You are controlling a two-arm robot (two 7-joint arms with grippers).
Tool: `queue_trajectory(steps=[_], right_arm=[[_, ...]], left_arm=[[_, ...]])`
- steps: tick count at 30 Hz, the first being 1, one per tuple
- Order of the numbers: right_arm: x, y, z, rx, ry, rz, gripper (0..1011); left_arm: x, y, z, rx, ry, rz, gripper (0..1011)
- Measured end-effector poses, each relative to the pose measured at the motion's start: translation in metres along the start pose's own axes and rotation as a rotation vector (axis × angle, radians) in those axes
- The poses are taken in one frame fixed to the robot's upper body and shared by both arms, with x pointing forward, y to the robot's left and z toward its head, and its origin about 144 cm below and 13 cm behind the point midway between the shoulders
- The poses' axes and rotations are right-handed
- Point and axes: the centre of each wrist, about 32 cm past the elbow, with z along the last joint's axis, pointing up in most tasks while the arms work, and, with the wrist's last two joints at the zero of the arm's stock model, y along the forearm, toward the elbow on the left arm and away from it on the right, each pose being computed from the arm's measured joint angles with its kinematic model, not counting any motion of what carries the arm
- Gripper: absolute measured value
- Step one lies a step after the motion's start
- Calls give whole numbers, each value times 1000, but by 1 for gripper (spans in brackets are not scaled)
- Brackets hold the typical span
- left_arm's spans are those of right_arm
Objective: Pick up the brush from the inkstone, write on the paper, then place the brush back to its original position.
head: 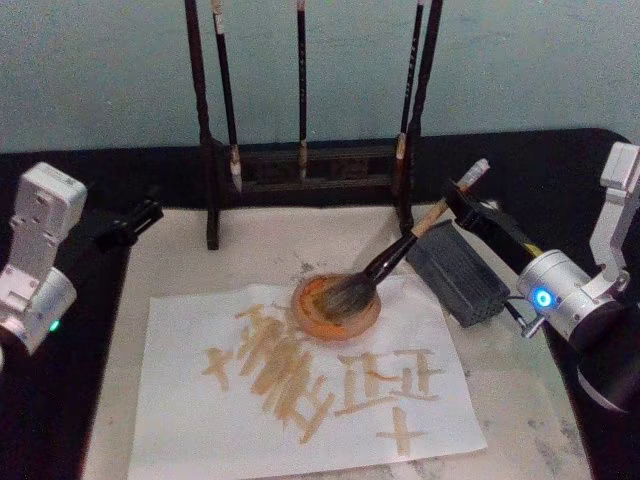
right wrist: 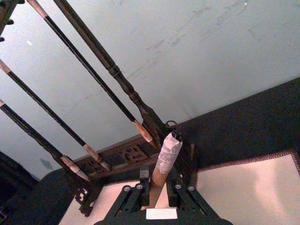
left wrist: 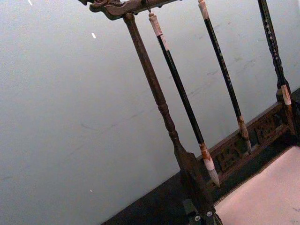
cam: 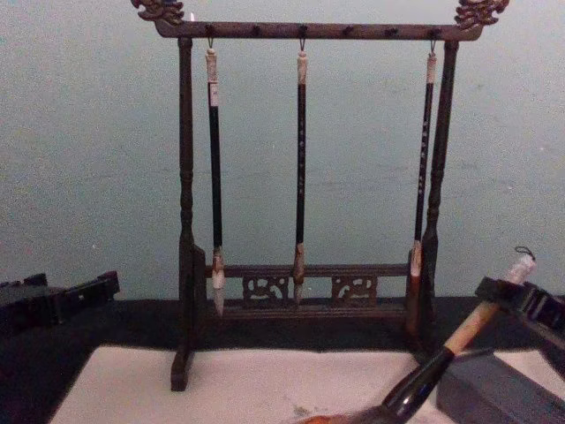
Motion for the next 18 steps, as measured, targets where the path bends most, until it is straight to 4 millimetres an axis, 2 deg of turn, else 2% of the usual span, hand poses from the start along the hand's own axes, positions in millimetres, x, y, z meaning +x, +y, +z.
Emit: queue_trajectory(steps=[18], right_arm=[[0, -6, -4, 0, 8, -27, 205]], left_arm=[[0, 0, 0, 0, 0, 0, 1002]])
